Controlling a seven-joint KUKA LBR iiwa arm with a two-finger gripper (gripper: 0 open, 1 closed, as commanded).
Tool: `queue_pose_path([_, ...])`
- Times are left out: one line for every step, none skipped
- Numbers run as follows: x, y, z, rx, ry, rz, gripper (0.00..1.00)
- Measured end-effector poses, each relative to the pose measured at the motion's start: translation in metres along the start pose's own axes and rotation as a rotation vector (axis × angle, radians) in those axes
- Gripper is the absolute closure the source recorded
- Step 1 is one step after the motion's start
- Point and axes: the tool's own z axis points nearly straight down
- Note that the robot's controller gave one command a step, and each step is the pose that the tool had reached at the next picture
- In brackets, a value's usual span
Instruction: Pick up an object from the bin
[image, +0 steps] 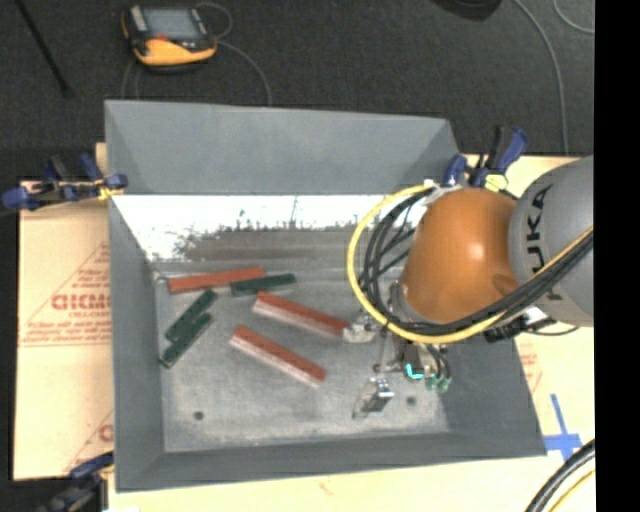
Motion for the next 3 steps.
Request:
queue_pose_path([-0.002,0.0,-0.004,0.0,-0.008,0.0,0.0])
queue_pose_path([-0.026,0.032,0.061,-0.002,-0.013,0.083,0.0])
queue_pose_path([-0.035,0.046,0.084,0.0,-0.001,0.104,0.0])
